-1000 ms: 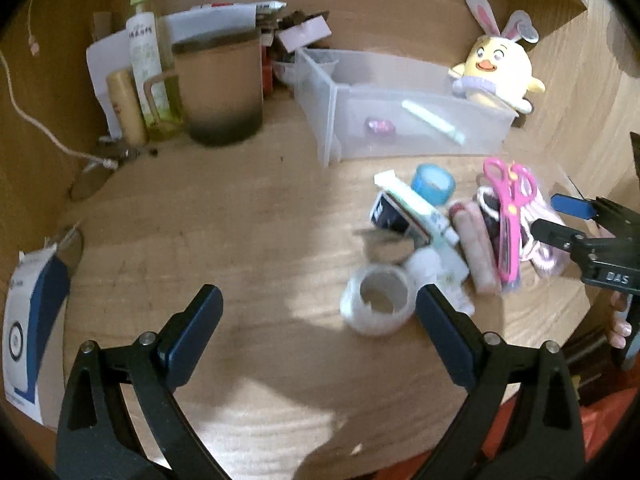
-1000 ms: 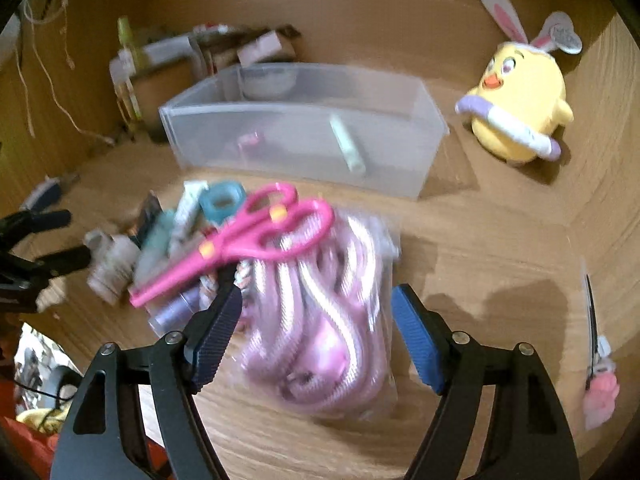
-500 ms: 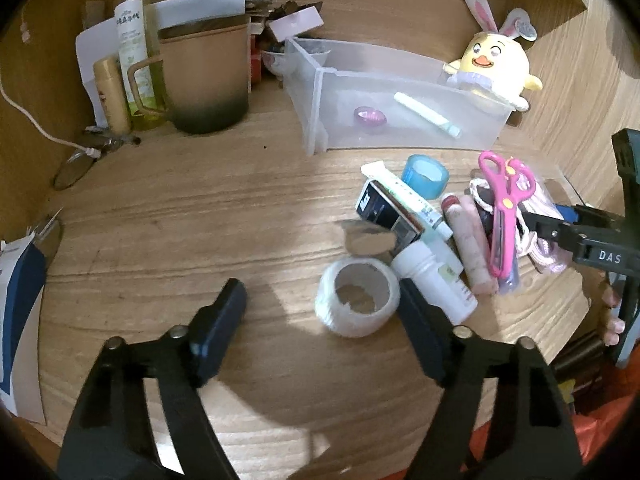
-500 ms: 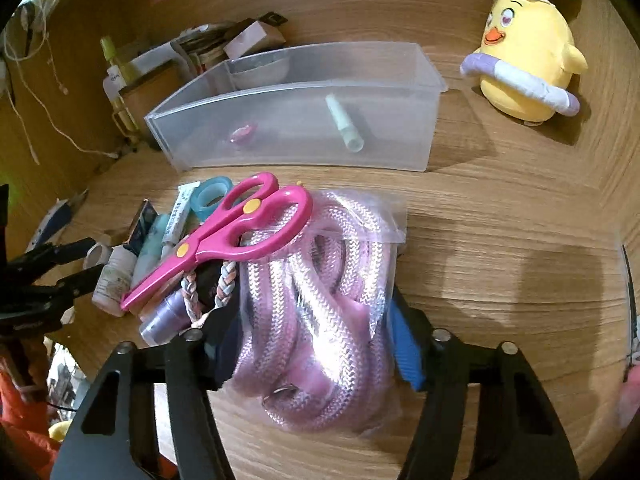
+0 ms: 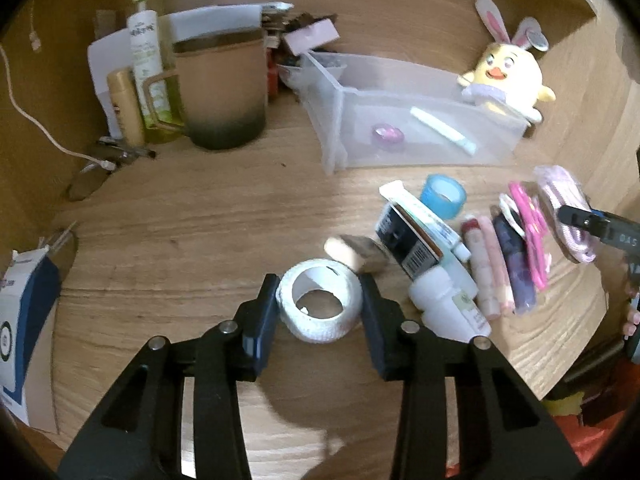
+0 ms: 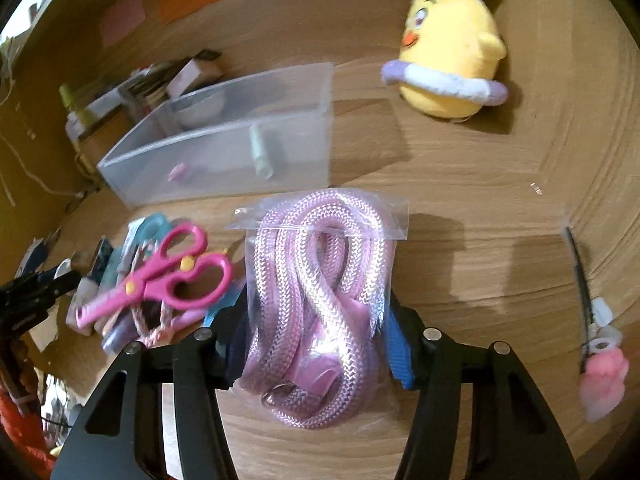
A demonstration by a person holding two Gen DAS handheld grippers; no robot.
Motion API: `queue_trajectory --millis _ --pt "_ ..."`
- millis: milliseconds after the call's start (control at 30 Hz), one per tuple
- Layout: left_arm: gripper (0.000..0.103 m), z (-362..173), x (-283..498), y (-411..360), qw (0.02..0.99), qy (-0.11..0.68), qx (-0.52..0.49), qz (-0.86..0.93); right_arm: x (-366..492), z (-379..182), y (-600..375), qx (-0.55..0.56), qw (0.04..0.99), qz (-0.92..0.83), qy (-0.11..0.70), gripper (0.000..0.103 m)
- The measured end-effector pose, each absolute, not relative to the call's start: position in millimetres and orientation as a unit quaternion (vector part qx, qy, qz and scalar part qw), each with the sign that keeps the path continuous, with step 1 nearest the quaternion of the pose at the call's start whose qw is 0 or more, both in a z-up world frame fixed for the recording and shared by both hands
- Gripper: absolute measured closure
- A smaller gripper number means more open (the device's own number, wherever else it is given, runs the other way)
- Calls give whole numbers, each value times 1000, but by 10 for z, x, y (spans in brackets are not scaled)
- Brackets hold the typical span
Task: Organize objects
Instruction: 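Lower the tape roll and rope bag into the clear box and release both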
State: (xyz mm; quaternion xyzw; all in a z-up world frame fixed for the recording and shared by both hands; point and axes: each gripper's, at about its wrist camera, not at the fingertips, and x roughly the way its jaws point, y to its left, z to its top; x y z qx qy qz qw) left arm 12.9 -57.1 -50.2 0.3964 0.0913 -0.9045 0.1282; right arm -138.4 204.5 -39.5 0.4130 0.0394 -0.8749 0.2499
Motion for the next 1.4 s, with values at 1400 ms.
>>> queue_trajectory --millis 1400 --pt "64 304 -1263 -734 93 78 349 -929 -2361 449 1027 342 333 -878 37 50"
